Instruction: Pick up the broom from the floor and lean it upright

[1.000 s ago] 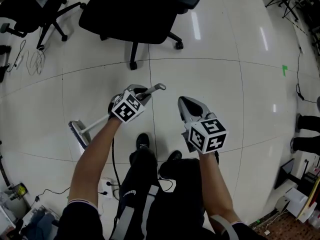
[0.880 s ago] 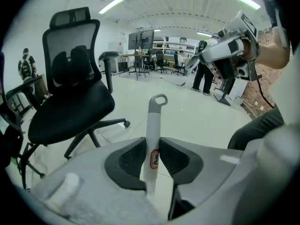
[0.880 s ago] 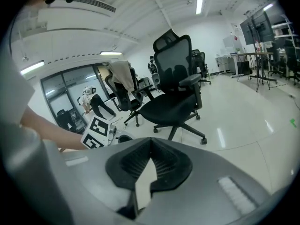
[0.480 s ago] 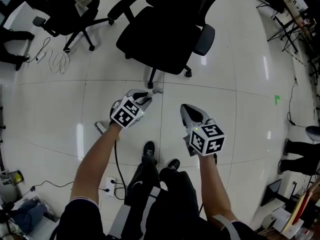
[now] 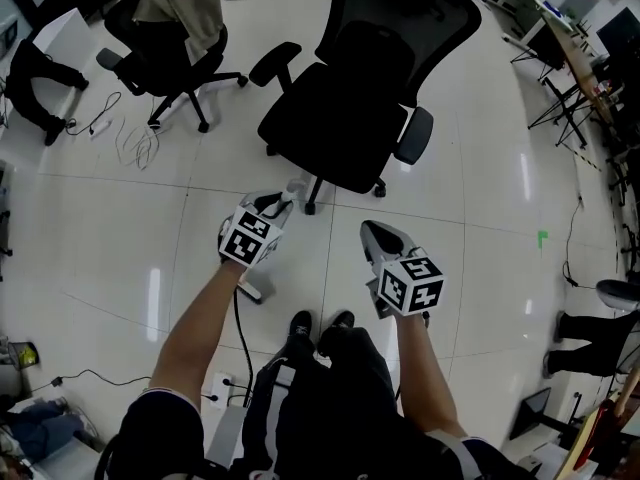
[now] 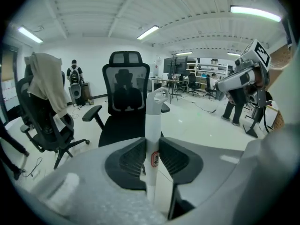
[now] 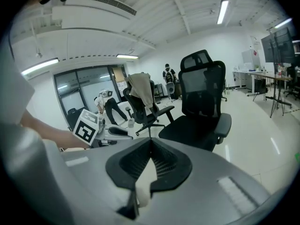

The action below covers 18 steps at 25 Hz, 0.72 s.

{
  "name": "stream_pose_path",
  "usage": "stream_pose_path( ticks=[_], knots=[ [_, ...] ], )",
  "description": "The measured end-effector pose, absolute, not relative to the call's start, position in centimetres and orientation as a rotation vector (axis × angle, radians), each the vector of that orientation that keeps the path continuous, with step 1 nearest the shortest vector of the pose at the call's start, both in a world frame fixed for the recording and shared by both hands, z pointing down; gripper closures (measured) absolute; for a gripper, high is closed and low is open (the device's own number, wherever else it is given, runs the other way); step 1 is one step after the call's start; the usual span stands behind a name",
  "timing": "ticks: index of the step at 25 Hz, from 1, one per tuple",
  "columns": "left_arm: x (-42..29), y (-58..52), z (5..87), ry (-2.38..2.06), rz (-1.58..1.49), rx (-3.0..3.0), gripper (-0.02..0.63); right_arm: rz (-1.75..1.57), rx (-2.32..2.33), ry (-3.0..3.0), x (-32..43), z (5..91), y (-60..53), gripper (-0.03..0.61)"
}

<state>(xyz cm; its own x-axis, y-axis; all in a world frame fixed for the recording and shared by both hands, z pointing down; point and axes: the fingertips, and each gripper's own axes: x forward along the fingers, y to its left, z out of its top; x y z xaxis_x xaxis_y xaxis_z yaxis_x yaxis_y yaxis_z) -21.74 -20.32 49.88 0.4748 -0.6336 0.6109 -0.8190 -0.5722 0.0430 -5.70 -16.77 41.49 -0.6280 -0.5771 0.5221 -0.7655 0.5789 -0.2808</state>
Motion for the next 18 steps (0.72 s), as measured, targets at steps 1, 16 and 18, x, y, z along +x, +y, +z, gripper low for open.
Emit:
stream_pose_path(
  ticks=[1, 16, 18],
  knots=[
    [-22.3, -20.8, 49.4, -1.26, 0.778, 2.378, 0.52, 0.688, 1.079, -2.448, -5.9, 41.2, -17.3, 0.575],
    [-27.3, -31.3, 45.8, -1.68, 0.681, 2.08, 0.517, 0.691, 0.822, -2.606, -9.3, 39.7, -30.3, 0.575],
    [-27.4, -33.2, 45.3, -1.702, 0.669, 2.07, 0.517, 0.697, 0.804, -2.607, -9.2, 39.9, -31.8, 0.575]
  ],
)
